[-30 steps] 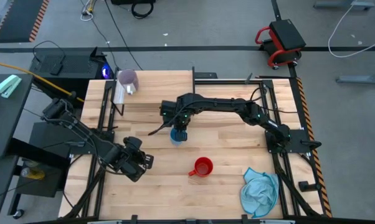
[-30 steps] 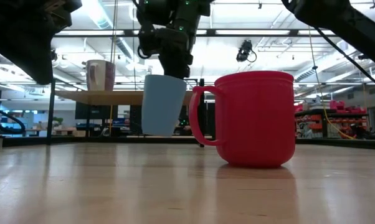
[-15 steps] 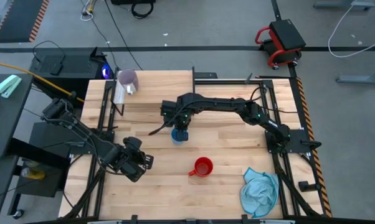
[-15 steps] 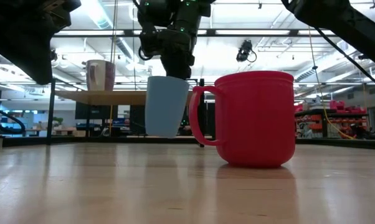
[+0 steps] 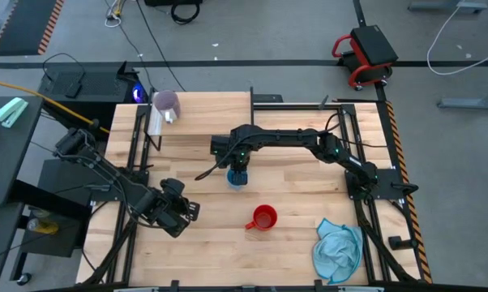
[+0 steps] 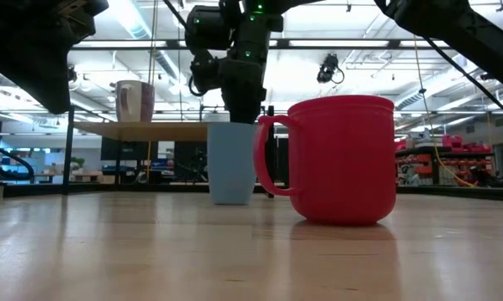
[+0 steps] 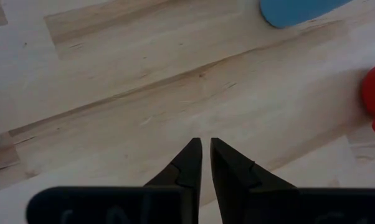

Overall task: Stack small to large cups/mugs on shelf
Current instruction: Put the blue cup on the shelf

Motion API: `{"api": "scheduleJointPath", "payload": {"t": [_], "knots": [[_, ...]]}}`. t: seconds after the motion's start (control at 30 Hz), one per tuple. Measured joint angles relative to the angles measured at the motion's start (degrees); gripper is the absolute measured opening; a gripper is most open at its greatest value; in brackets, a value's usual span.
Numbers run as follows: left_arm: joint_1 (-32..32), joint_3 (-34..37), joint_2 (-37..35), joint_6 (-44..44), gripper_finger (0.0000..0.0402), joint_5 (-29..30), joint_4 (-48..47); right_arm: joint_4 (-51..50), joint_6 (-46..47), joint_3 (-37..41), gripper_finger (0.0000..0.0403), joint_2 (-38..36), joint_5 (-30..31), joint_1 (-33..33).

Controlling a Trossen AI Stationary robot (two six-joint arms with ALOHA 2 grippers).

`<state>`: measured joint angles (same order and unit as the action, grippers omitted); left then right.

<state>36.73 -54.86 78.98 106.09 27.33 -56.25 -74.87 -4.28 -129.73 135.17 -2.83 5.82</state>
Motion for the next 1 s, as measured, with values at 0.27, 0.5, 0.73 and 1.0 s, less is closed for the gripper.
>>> {"api": "scheduleJointPath", "payload": {"t": [0.27,0.5,0.73,1.0], "knots": [[0.0,0.0,0.0,0.0,0.0048,1.0,0.0,0.3,-0.3,0.0,0.0064,0.0,-0.2,0.0],[-1.3,0.0,0.0,-0.2,0.0064,2.6,0.6,0.4,0.2,0.0,0.0099,-0.1,-0.2,-0.2],[-5.1,0.0,0.0,-1.8,0.0080,3.8,1.1,-2.8,1.7,-1.7,0.0110,-0.4,-0.2,-0.4],[-12.0,0.0,-0.9,-14.7,0.0088,3.7,10.9,-9.1,1.8,-4.6,0.0109,-1.8,-0.2,-0.8]]}}
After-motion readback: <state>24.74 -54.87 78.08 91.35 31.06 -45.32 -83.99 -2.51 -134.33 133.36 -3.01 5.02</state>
